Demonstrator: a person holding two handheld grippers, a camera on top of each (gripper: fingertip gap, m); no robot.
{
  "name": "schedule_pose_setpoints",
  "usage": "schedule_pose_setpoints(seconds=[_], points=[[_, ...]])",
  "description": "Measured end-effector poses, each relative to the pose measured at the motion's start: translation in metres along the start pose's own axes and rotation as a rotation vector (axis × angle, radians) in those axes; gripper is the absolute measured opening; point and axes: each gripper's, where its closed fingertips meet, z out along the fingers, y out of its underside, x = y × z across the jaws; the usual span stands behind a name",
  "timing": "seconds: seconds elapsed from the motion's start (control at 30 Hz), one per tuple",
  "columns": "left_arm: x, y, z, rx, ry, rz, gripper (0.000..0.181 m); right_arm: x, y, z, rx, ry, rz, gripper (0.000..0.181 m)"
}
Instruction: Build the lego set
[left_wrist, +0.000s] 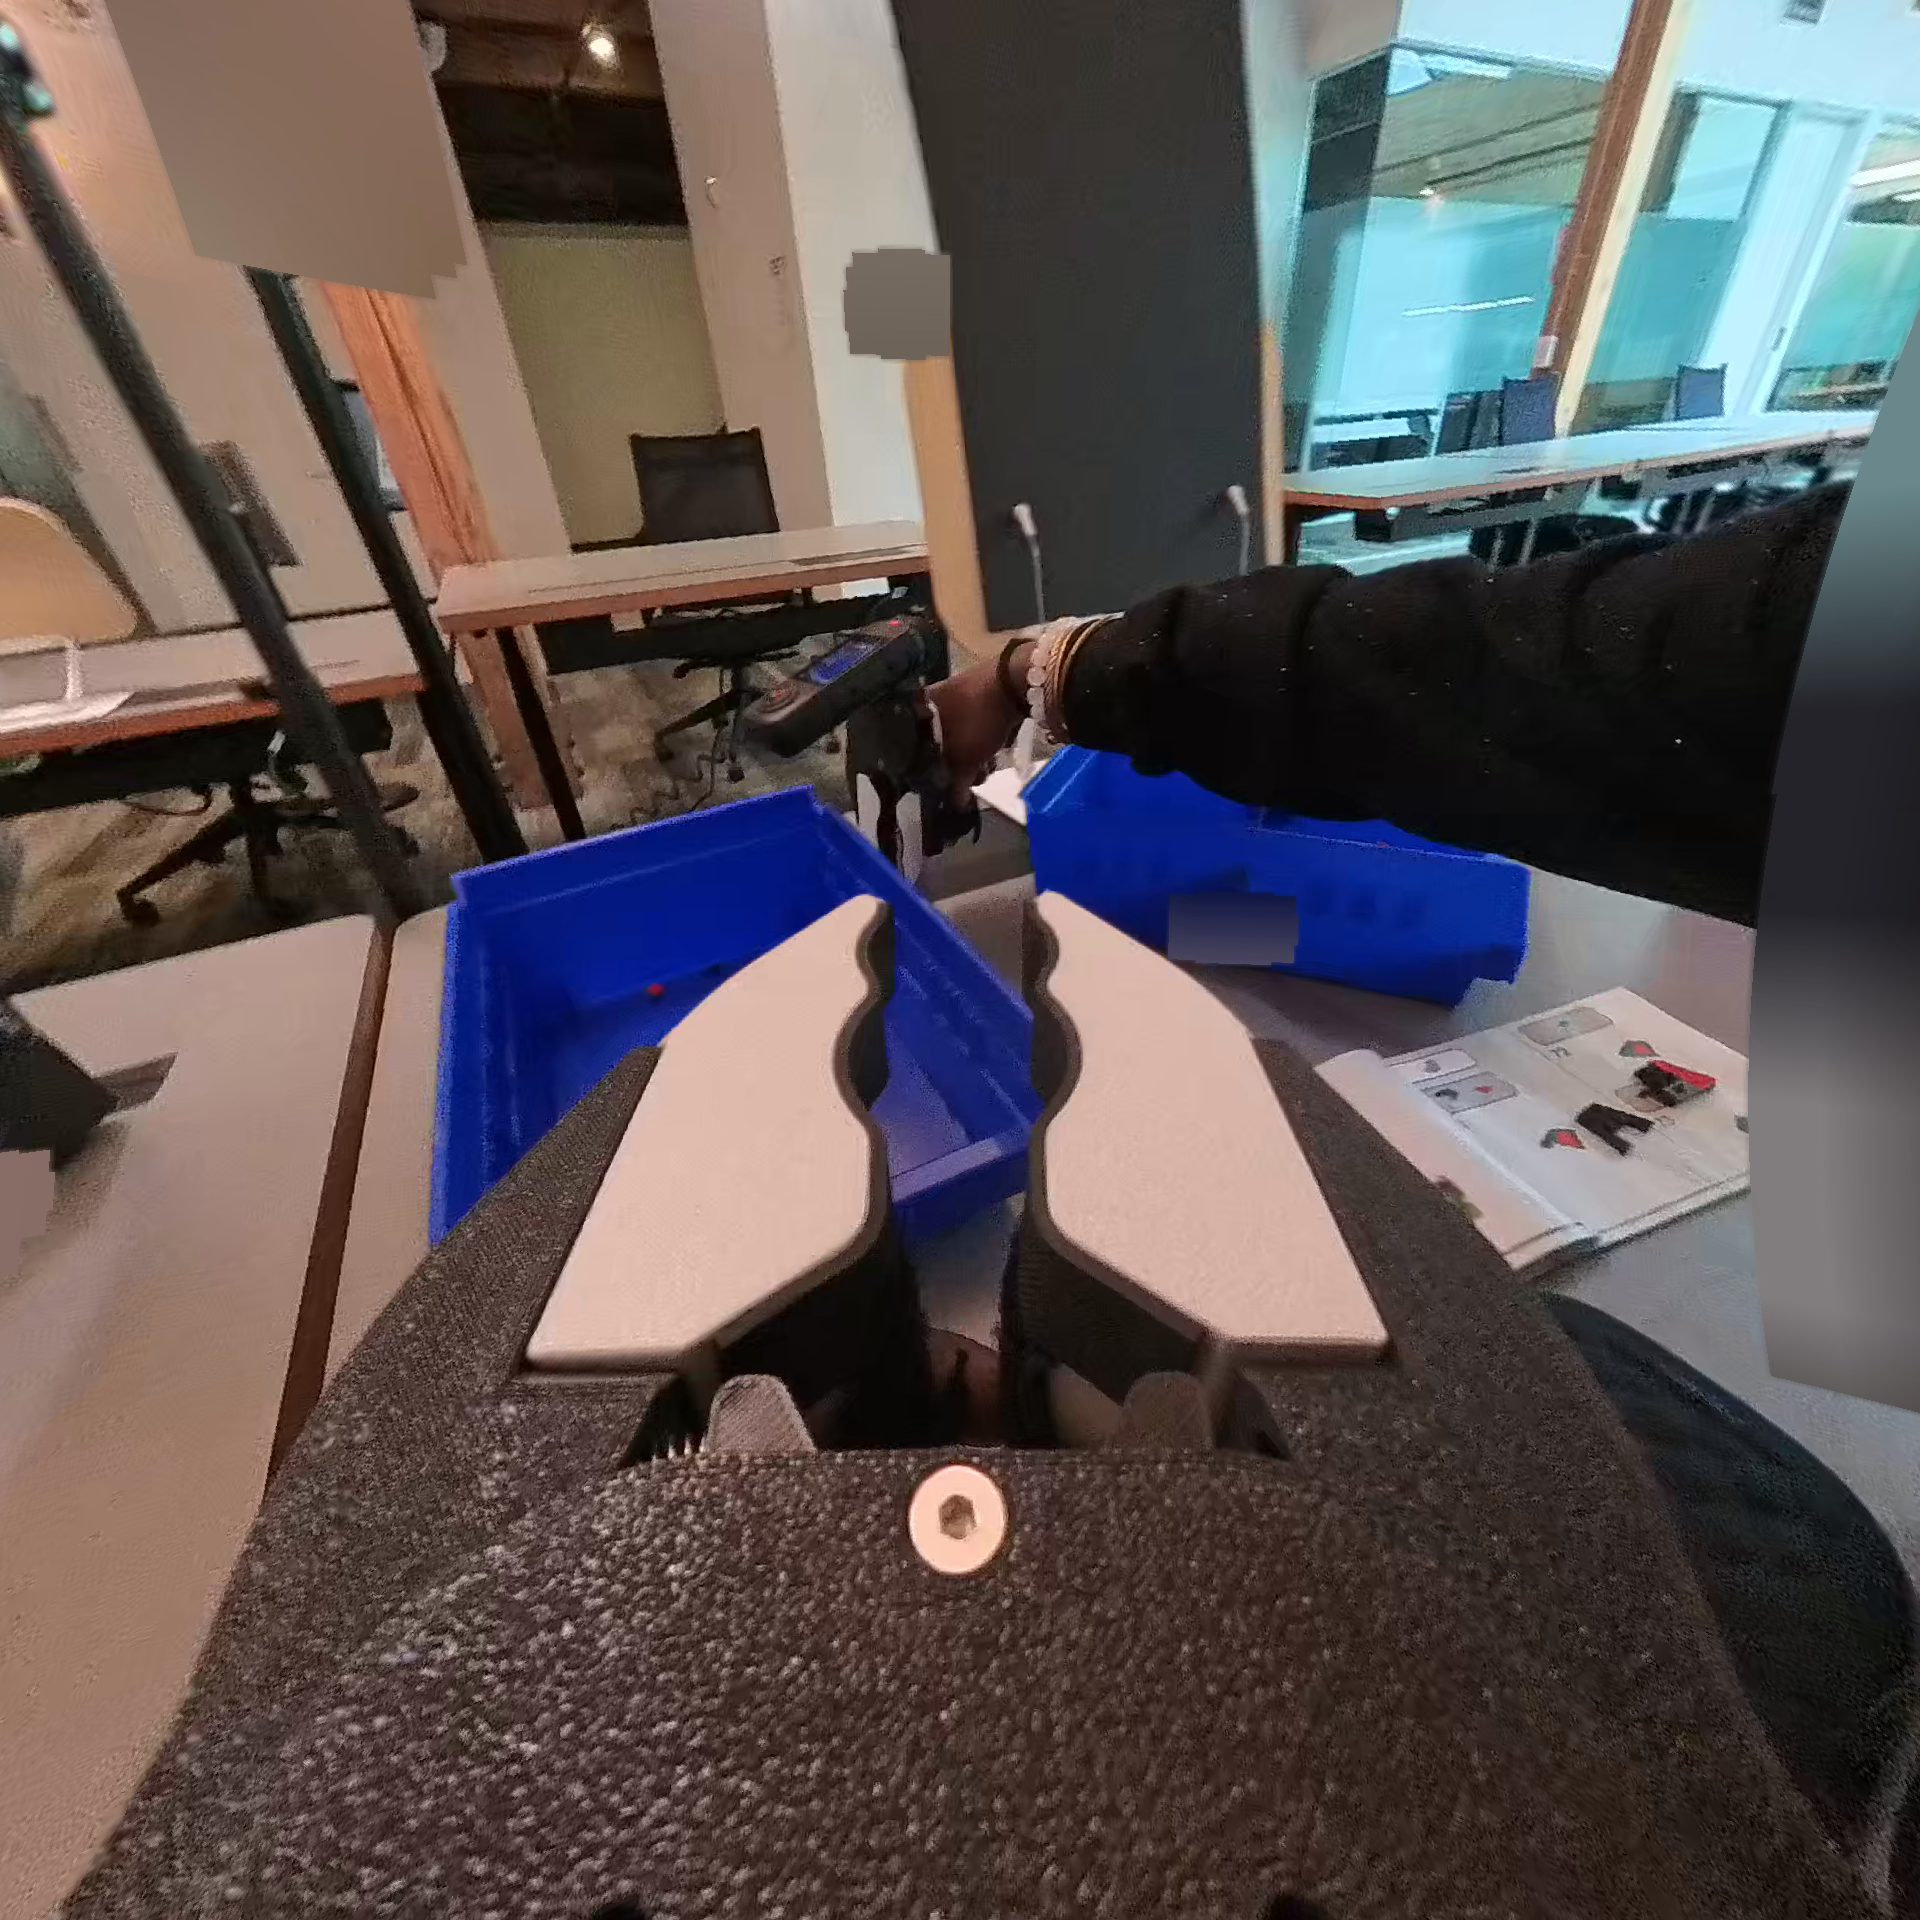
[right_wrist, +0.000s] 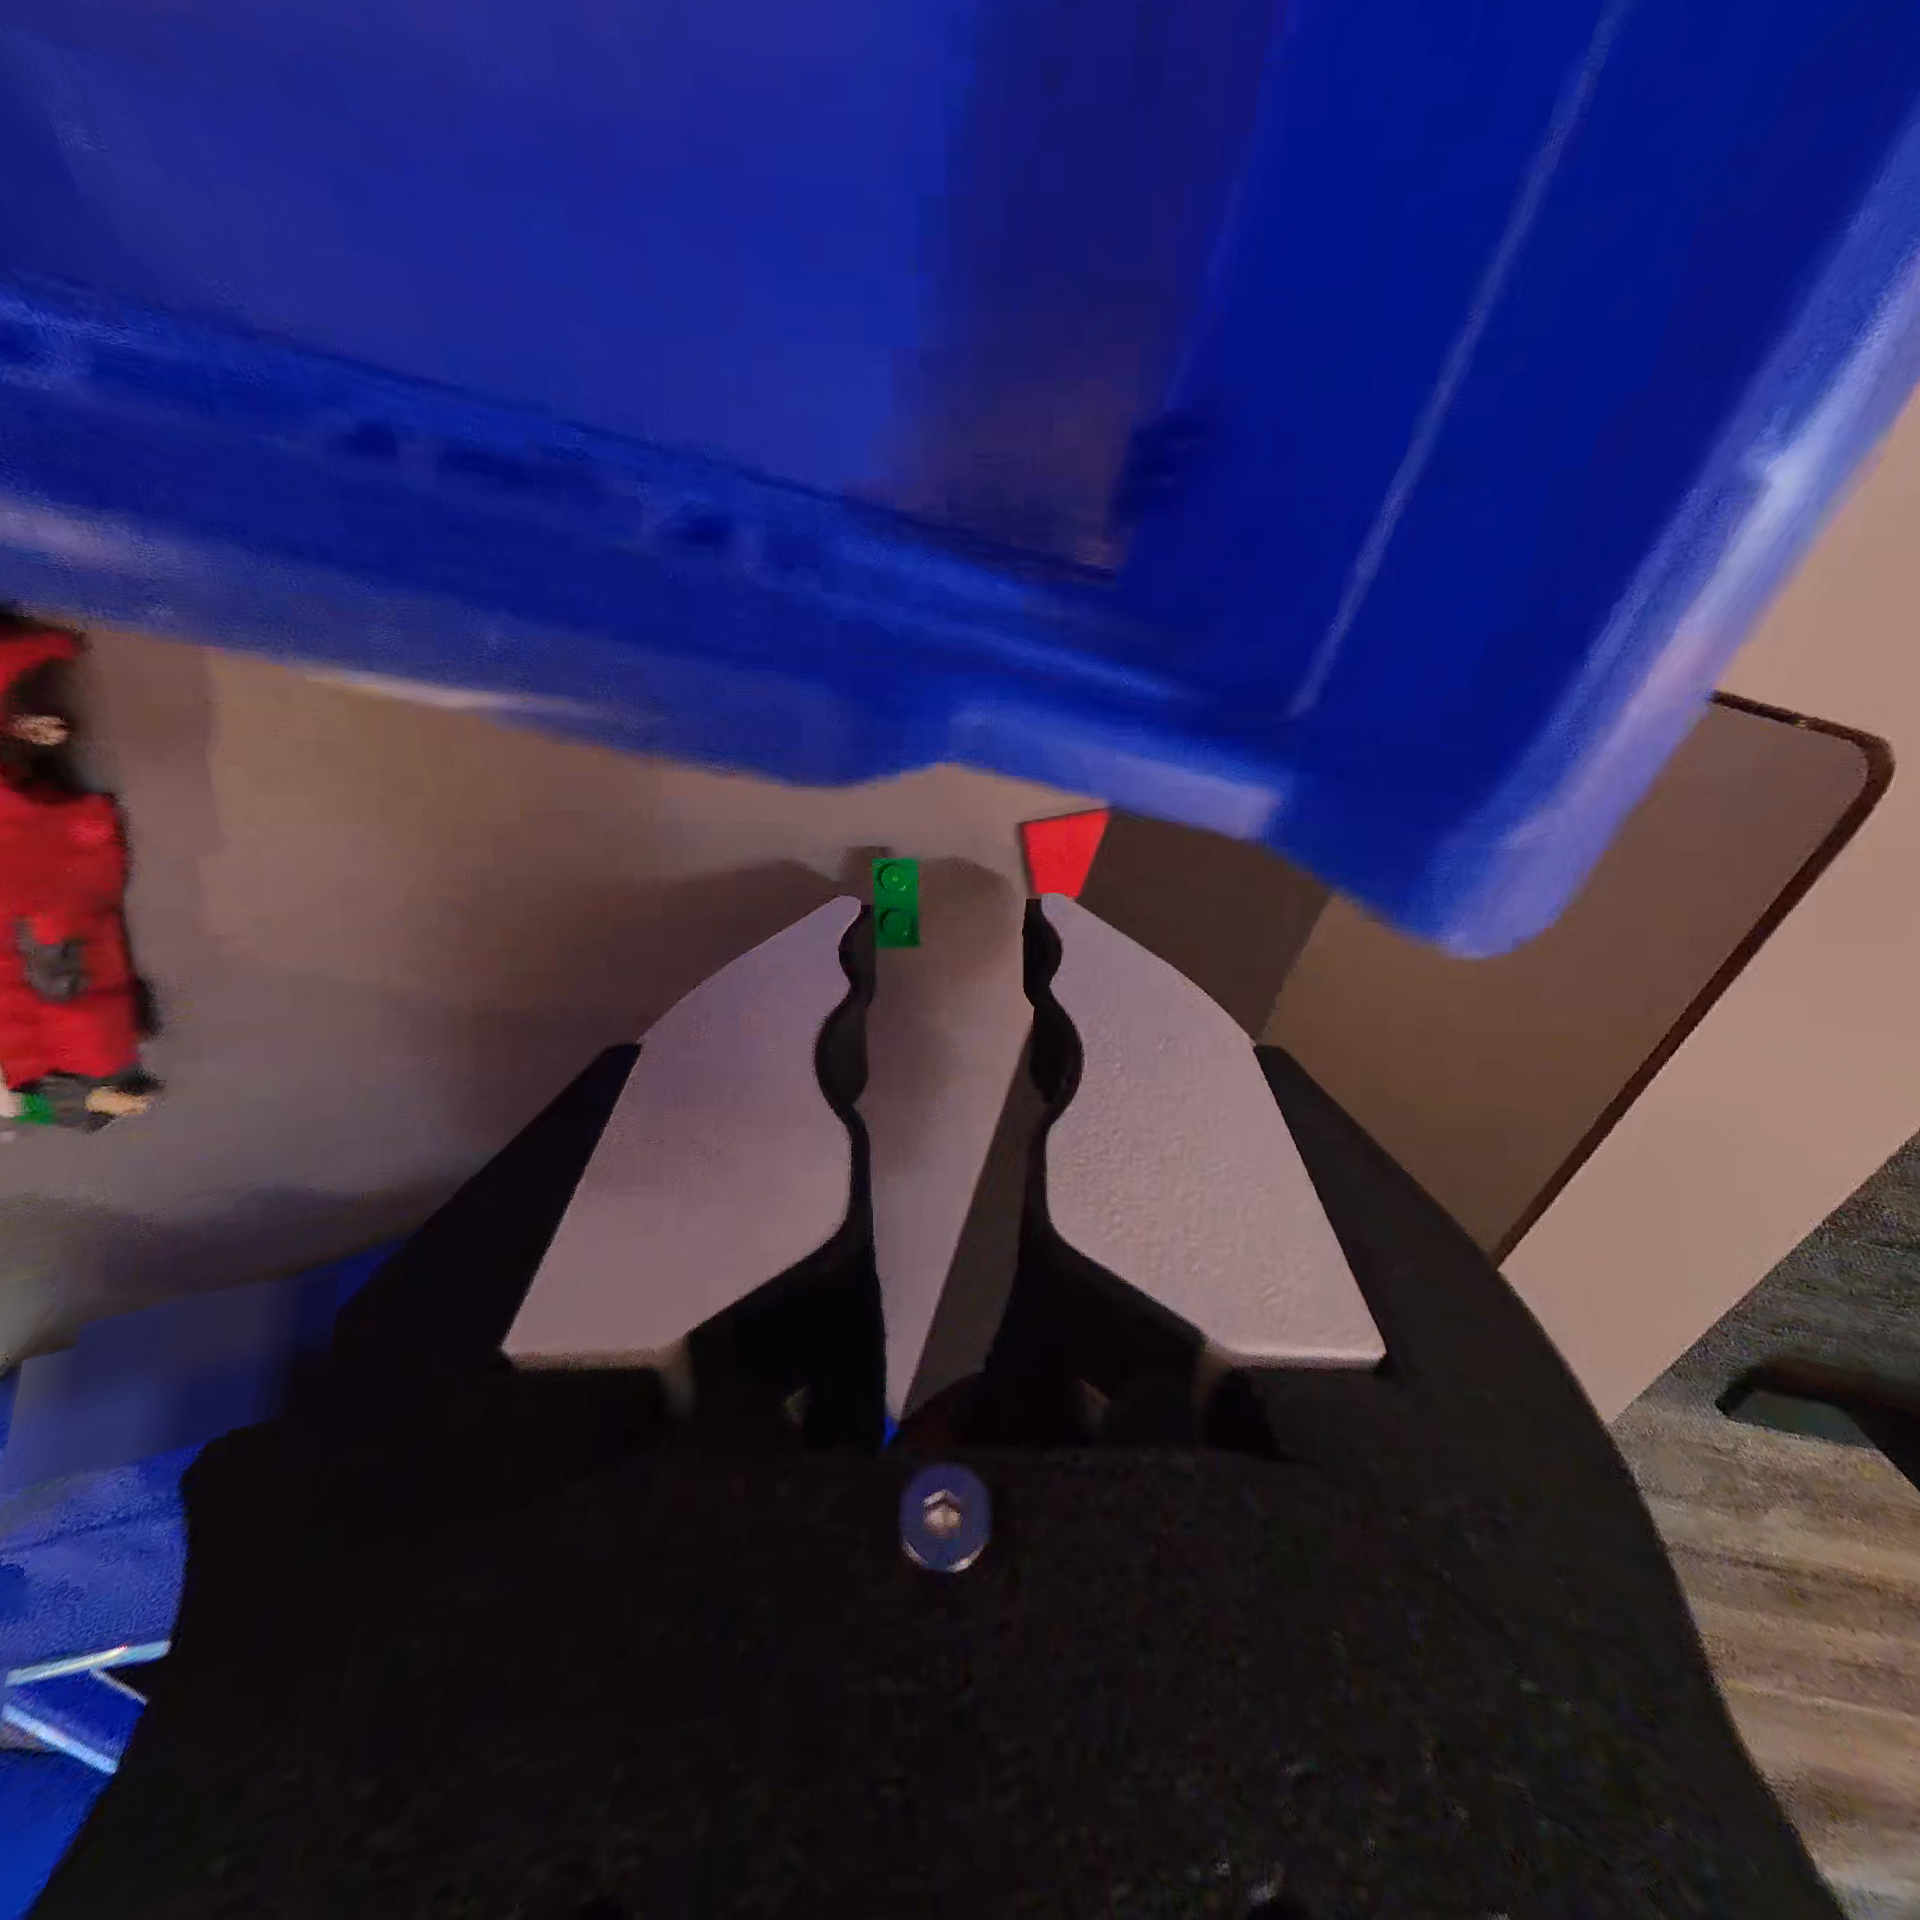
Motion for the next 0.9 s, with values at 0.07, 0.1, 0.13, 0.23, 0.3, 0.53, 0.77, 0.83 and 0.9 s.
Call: schedule_pose_setpoints(seconds=[0.07,0.1,0.13,0.23,0.3,0.53,0.77,0.83,0.9], points=[[-0.008,0.008,0.001,-0.019,-0.012,-0.019,0.022,0.008,-0.003,0.002,0.014,-0.007,0.013,0.027],[-0.009,0.012,0.001,-0.030,-0.006,-0.021,0.022,0.010,-0.005,0.002,0.034,-0.010,0.012,0.027],[-0.010,0.014,0.002,-0.037,-0.001,-0.022,0.022,0.012,-0.007,0.003,0.045,-0.010,0.010,0.027],[-0.012,0.015,0.004,-0.027,0.003,-0.038,0.022,0.015,-0.009,0.010,0.038,-0.004,0.006,0.029],[-0.009,0.016,0.006,-0.031,0.023,-0.045,0.022,0.019,-0.010,0.015,0.033,0.018,0.001,0.024],[0.000,0.013,0.007,-0.044,0.025,0.008,0.022,0.021,-0.010,0.016,0.084,0.053,-0.013,0.023],[0.008,0.015,0.010,-0.081,0.030,0.032,0.022,0.014,0.001,-0.003,0.079,0.101,-0.035,0.023],[0.009,0.018,0.014,-0.098,0.036,0.019,0.022,0.002,-0.001,-0.028,0.113,0.130,-0.061,0.023],[0.012,0.024,0.021,-0.129,0.059,0.002,0.022,-0.022,-0.006,-0.061,0.165,0.160,-0.106,0.023]])
